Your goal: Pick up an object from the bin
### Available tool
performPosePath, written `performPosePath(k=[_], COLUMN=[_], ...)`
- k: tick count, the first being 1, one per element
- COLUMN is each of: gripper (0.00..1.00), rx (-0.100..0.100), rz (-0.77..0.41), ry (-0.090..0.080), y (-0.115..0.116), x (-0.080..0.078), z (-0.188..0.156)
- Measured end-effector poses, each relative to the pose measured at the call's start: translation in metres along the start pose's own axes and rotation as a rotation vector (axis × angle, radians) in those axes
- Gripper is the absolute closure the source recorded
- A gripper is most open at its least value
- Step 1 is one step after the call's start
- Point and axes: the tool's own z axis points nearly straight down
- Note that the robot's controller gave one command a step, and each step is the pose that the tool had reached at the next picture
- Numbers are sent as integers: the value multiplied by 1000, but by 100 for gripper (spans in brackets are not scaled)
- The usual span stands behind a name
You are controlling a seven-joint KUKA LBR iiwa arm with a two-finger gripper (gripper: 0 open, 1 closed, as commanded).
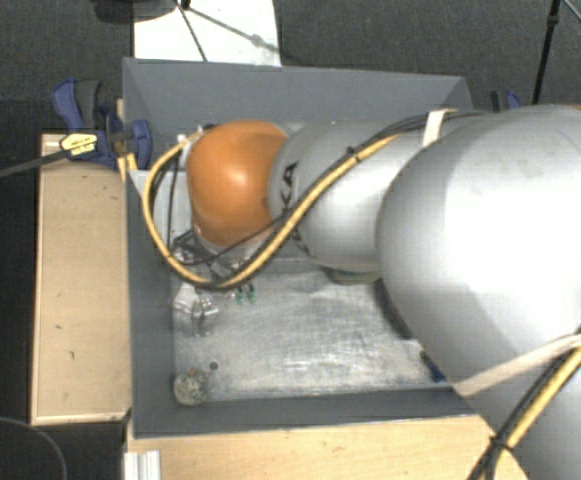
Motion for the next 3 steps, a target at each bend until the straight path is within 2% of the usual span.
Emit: performPosePath(k=[1, 2, 3], gripper=[0, 0, 0], rx=[-1, 0, 1], rz=[-235, -488, -564], ry=[-8, -9, -3], y=[3, 2, -9], x=[-1, -2, -5], z=[-33, -32, -1])
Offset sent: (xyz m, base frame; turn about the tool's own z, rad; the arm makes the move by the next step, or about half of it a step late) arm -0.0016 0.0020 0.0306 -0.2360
